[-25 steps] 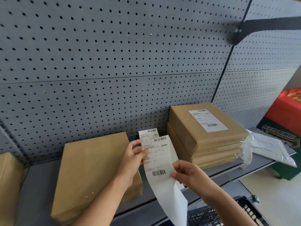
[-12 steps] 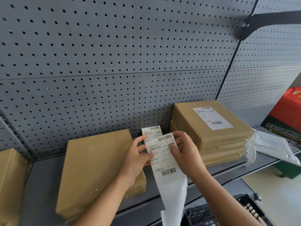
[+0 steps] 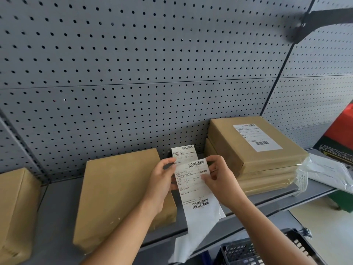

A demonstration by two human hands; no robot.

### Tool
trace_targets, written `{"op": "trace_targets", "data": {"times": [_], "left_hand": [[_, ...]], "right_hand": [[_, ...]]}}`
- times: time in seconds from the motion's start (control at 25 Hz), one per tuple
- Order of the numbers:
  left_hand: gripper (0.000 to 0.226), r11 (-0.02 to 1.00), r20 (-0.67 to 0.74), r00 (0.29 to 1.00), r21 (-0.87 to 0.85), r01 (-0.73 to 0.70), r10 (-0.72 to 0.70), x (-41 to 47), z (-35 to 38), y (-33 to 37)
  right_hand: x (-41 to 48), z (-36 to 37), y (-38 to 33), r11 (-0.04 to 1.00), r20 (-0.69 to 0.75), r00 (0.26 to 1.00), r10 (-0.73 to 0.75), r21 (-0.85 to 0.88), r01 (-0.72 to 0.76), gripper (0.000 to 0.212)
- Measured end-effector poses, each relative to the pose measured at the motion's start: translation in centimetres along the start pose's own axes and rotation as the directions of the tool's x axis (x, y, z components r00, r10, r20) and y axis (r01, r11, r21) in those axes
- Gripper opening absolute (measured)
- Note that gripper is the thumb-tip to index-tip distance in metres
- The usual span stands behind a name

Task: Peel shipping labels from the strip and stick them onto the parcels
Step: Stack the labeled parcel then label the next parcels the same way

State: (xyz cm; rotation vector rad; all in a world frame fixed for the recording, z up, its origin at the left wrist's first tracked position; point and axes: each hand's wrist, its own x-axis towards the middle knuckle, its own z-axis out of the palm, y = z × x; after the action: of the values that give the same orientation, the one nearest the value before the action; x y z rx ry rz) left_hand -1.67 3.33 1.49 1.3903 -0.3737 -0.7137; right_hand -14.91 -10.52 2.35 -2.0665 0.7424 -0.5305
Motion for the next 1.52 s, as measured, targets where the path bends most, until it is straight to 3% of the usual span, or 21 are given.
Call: {"op": "trace_targets", "data": {"times": [0.08, 0.16, 0.28, 0.44, 1.32, 1.52], "left_hand": [[0.020, 1.000, 0.009, 1.000, 0.010, -0.007, 0.007, 0.1, -0.1, -0.2], [0.020, 0.999, 0.027, 0.999, 0.027, -0.018, 0.018, 0.2, 0.0, -0.3], [0.021, 0.998, 0.060, 0.998, 0.060, -0.032, 0.028, 0.0, 0.2, -0.3], [0.026, 0.997, 0.092, 0.996, 0.070, -0.018, 0.011, -0.2, 0.3, -0.2], [0.027, 0.996, 0.102, 0.991, -0.020, 0.087, -0.084, 1.0, 0.0, -0.5], [0.026, 0.995, 0.077, 0.992, -0.012, 0.101, -0.100, 1.5, 0.1, -0.5]], "right_hand": [[0.0, 0.2, 0.2, 0.989, -0.037, 0.998, -0.044, -0.145, 0.039, 0.054], [-0.1, 0.5, 0.2, 0.902, -0.111, 0.971, -0.211, -0.405, 0.150, 0.059], [0.2, 1.4, -0.6, 0.731, -0.052, 0.893, -0.446, -0.596, 0.331, 0.040], [0.9, 2.7, -0.9, 0.689, 0.075, 0.893, -0.443, -0.610, 0.393, 0.022], [1.7, 3.2, -0.6, 0.680, 0.070, 0.839, -0.540, -0.551, 0.484, 0.019], [1.6, 3.2, -0.6, 0.679, 0.068, 0.807, -0.587, -0.503, 0.536, 0.007]]}}
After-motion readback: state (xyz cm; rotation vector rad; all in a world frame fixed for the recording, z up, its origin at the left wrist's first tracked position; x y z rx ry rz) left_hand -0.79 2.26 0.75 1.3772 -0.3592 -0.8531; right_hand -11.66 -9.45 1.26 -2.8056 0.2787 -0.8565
